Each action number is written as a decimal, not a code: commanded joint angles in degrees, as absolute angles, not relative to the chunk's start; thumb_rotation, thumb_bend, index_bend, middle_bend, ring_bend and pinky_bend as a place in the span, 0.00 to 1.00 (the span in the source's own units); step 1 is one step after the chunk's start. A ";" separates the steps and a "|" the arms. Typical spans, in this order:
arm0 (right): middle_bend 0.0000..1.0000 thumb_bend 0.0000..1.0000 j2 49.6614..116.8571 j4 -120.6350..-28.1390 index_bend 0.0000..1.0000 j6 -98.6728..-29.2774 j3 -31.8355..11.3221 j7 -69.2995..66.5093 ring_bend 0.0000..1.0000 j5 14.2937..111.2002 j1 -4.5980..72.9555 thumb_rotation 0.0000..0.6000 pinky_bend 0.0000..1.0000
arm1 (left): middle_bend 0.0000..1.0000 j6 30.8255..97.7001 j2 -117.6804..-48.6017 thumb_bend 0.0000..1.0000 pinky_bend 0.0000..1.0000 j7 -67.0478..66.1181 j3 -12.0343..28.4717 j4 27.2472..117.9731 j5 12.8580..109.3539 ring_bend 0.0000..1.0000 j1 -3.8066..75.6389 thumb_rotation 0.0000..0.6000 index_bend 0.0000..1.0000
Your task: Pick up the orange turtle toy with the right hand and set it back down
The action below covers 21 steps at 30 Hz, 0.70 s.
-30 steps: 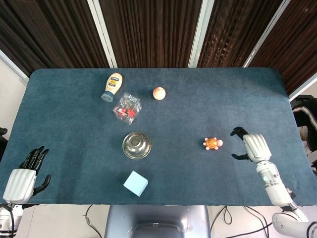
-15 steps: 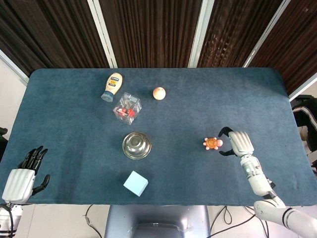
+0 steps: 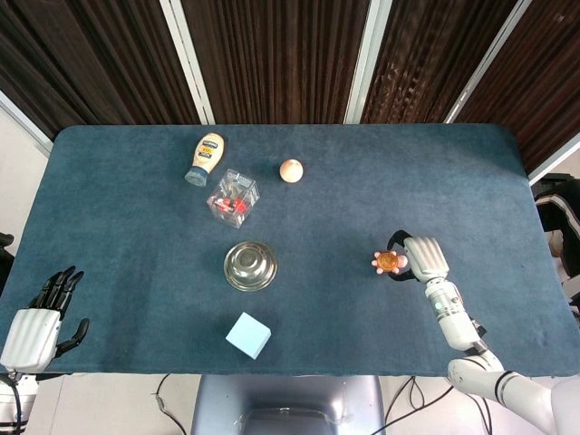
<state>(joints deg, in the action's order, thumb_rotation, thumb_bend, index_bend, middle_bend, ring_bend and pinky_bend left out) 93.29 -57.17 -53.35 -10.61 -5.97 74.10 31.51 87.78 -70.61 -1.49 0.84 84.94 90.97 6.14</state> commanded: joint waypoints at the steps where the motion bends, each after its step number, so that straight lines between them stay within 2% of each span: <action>1: 0.42 0.16 94.20 -56.03 0.57 -53.46 -10.48 -6.45 0.93 74.50 31.93 1.00 0.95 | 0.04 87.78 -70.60 0.38 0.38 -1.46 0.84 84.95 90.96 0.08 6.13 1.00 0.02; 5: 0.43 0.18 95.20 -55.00 0.57 -53.42 -10.33 -7.26 0.93 74.84 32.36 1.00 0.95 | 0.04 87.76 -70.53 0.38 0.38 -1.44 0.82 85.01 90.94 0.08 6.11 1.00 0.02; 9: 0.44 0.27 96.12 -53.81 0.58 -53.66 -9.95 -7.91 0.93 75.52 32.68 1.00 0.95 | 0.04 87.83 -70.50 0.38 0.38 -1.45 0.84 85.06 90.95 0.08 6.08 1.00 0.02; 16: 0.47 0.50 97.46 -51.70 0.61 -54.32 -9.30 -9.62 0.94 76.58 32.83 1.00 0.96 | 0.04 87.80 -70.46 0.38 0.38 -1.55 0.80 85.17 90.95 0.08 6.05 1.00 0.02; 18: 0.49 0.58 97.82 -51.06 0.64 -54.56 -9.14 -9.90 0.95 76.84 32.83 1.00 0.97 | 0.04 87.84 -70.45 0.38 0.38 -1.61 0.80 85.19 90.98 0.08 6.04 1.00 0.02; 21: 0.52 0.76 98.37 -50.12 0.68 -55.17 -8.85 -10.26 0.95 77.33 32.76 1.00 0.97 | 0.04 87.91 -70.45 0.38 0.38 -1.60 0.84 85.23 90.95 0.08 6.01 1.00 0.02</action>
